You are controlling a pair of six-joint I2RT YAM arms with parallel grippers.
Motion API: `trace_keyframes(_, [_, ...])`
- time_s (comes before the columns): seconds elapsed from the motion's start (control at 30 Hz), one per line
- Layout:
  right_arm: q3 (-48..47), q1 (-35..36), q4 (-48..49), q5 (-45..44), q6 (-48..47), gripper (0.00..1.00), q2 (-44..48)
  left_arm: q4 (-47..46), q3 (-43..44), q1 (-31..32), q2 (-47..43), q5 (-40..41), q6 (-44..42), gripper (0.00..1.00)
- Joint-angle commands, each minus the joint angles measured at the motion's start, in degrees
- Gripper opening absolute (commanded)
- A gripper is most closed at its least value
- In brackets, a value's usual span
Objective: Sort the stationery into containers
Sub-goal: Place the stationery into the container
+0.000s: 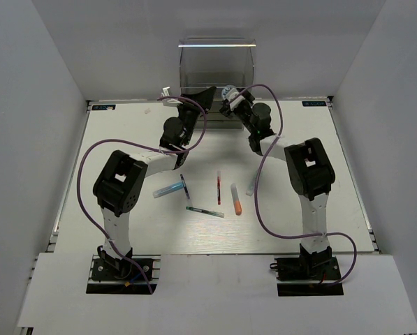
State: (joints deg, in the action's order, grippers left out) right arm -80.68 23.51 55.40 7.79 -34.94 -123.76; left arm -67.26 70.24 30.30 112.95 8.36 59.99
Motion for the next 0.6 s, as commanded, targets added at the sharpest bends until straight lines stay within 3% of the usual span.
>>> trace_keyframes(0.0, [1.5,-0.2,1.3,2.2,1.5,0.72,5.1,-1.3,0.8,-0.5,-4.4,0.8,-0.7,0.35])
trace_keyframes(0.13, [2.5,-0.4,0.7,3.5,2.7,0.86,6.8,-0.8,0.8,-0.5,-4.4,0.8,-0.7,0.35])
trace_keyframes(0.37, [4.9,-0.6,0.1,7.1,5.1,0.86,9.8,-0.8,0.3,-0.5,-4.4,0.8,-0.7,0.35])
trace_keyframes(0.43, [7.3,-0.8,-1.6,11.4,6.7,0.82,12.1,-0.2,-0.4,-0.5,-5.0,0.8,-0.7,0.35])
trace_keyframes(0.53, [12.1,-1.5,-5.5,21.5,8.2,0.68,16.6,-0.2,-2.9,-0.5,-6.2,0.8,-0.7,0.35])
trace_keyframes(0.57, [14.1,-1.8,-6.7,23.7,8.0,0.52,17.6,0.4,-3.7,-0.5,-6.2,0.8,-0.7,0.35])
